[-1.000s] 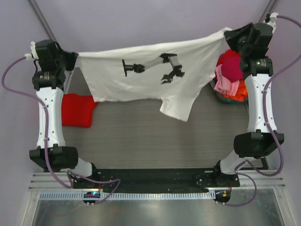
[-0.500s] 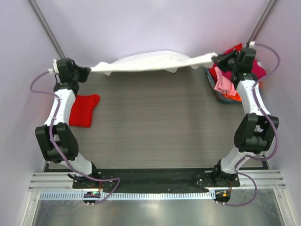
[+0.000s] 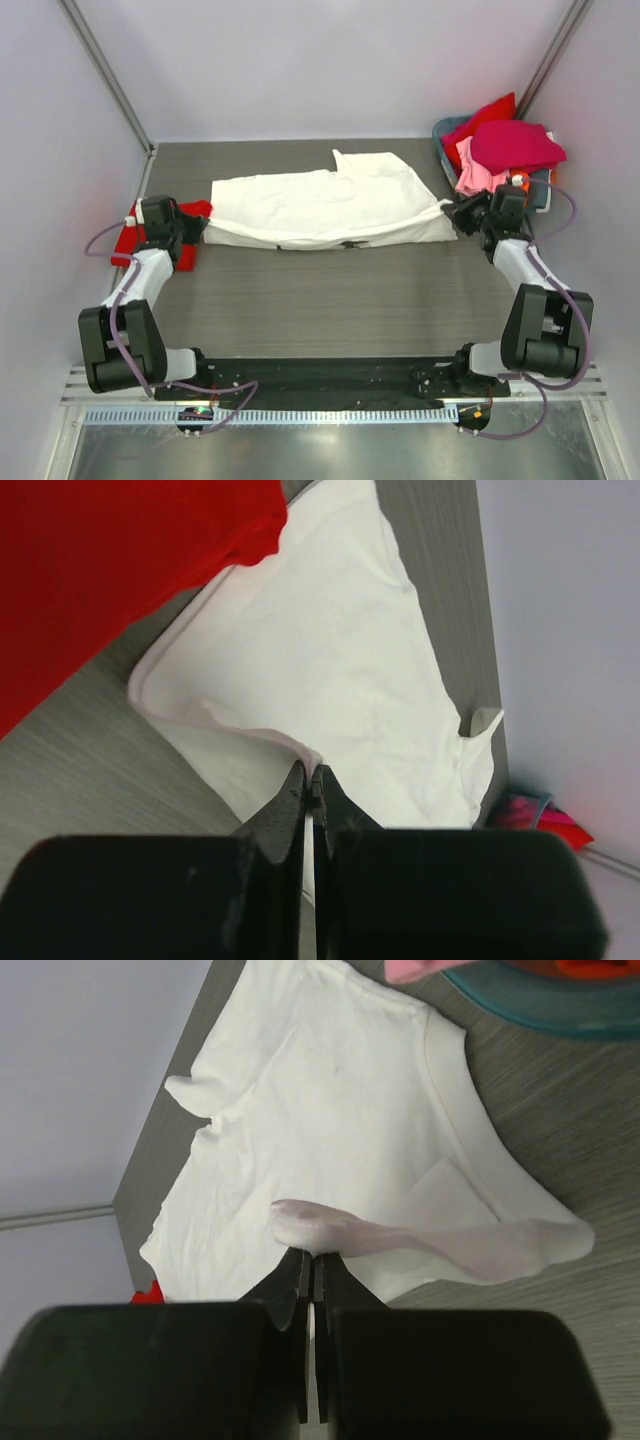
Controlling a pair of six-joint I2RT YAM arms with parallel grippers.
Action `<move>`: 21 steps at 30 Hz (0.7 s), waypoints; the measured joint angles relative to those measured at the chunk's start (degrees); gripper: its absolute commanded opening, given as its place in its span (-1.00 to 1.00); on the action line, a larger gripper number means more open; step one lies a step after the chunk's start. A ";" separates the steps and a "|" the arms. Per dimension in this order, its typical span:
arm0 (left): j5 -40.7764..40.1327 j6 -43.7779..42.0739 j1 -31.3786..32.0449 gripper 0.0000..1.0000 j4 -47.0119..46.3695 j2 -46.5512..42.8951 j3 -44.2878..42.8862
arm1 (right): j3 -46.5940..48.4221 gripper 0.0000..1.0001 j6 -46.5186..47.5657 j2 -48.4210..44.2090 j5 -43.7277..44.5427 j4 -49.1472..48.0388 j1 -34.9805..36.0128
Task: Fold and stack the t-shirts
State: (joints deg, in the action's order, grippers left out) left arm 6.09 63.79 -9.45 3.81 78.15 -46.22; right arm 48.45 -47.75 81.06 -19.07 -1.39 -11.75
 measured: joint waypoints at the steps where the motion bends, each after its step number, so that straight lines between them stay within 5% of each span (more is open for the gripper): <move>1: -0.02 -0.02 -0.04 -1.00 -0.22 -1.36 1.84 | -2.36 -0.97 0.13 -1.42 0.44 -0.92 0.00; 9: -2.99 0.11 -0.28 -0.99 5.77 -22.21 20.00 | -22.95 -0.97 1.36 -20.90 6.19 0.17 0.00; 21: -5.77 0.04 -0.33 -1.00 21.16 -38.49 25.27 | -32.26 -0.91 0.94 -48.52 15.58 16.68 0.00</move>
State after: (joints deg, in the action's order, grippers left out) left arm 0.32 63.83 -9.78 24.97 39.66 -20.95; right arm 16.19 -46.81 32.53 -3.49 15.29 -11.75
